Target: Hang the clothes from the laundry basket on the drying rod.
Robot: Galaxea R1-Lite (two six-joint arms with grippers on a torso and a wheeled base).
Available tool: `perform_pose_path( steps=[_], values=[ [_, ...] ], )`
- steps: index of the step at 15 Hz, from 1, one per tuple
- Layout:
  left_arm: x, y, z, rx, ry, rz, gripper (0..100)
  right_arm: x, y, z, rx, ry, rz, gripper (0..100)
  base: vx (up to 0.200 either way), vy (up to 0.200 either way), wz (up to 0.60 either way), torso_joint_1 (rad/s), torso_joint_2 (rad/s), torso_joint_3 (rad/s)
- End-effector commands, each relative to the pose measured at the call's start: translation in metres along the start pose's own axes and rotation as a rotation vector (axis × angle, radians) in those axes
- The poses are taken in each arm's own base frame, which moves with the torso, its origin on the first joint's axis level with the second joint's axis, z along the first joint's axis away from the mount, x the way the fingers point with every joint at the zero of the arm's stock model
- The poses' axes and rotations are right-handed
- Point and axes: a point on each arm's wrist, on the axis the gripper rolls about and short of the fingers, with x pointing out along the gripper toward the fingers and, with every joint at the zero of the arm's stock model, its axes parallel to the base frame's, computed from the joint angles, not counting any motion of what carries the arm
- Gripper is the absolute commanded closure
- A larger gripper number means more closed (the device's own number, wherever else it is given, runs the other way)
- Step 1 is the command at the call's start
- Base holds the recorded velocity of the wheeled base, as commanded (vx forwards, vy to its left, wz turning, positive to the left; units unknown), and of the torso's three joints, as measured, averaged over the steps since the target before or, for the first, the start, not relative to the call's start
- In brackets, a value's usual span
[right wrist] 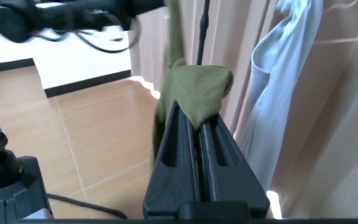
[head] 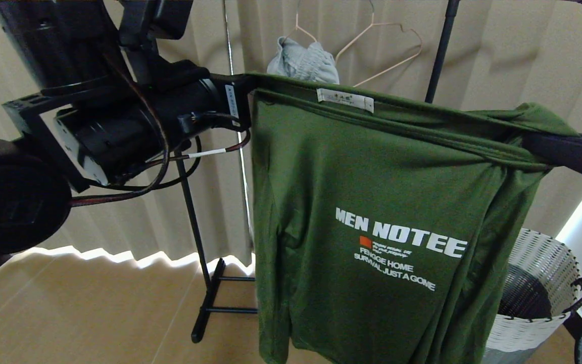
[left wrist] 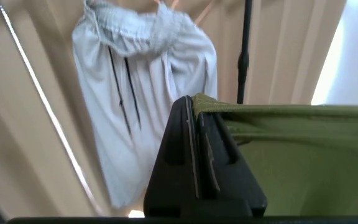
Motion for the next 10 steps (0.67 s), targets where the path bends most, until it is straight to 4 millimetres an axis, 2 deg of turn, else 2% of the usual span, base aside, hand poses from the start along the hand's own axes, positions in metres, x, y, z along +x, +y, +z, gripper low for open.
perform_pose_path(
  steps=[1,3,4,6,9,10],
  values=[
    [0.009,-0.002,-0.011,-0.001,0.030,-0.004,100,-0.001,0.001,0.000,-0.003,-0.003,0.000,100,0.000,0.000,0.00,0.000,0.00,0.000],
    [-0.008,-0.002,-0.007,-0.001,0.056,-0.007,100,0.009,-0.009,-0.001,0.004,0.013,-0.031,100,0.000,0.000,0.00,0.000,0.00,0.000],
    [-0.031,-0.002,0.002,-0.001,0.128,-0.020,100,0.019,-0.027,-0.003,-0.011,0.003,-0.085,100,0.000,0.000,0.00,0.000,0.00,0.000],
    [-0.063,-0.001,0.014,-0.003,0.199,-0.035,100,0.040,-0.047,-0.006,-0.046,-0.030,-0.111,100,0.000,0.000,0.00,0.000,0.00,0.000],
    [-0.098,-0.004,0.026,-0.025,0.225,-0.103,100,0.062,-0.062,-0.005,-0.069,-0.072,-0.107,100,0.000,0.000,0.00,0.000,0.00,0.000],
    [-0.102,-0.005,0.028,-0.034,0.224,-0.123,100,0.066,-0.065,-0.006,-0.069,-0.072,-0.107,100,0.000,0.000,0.00,0.000,0.00,0.000]
  ],
)
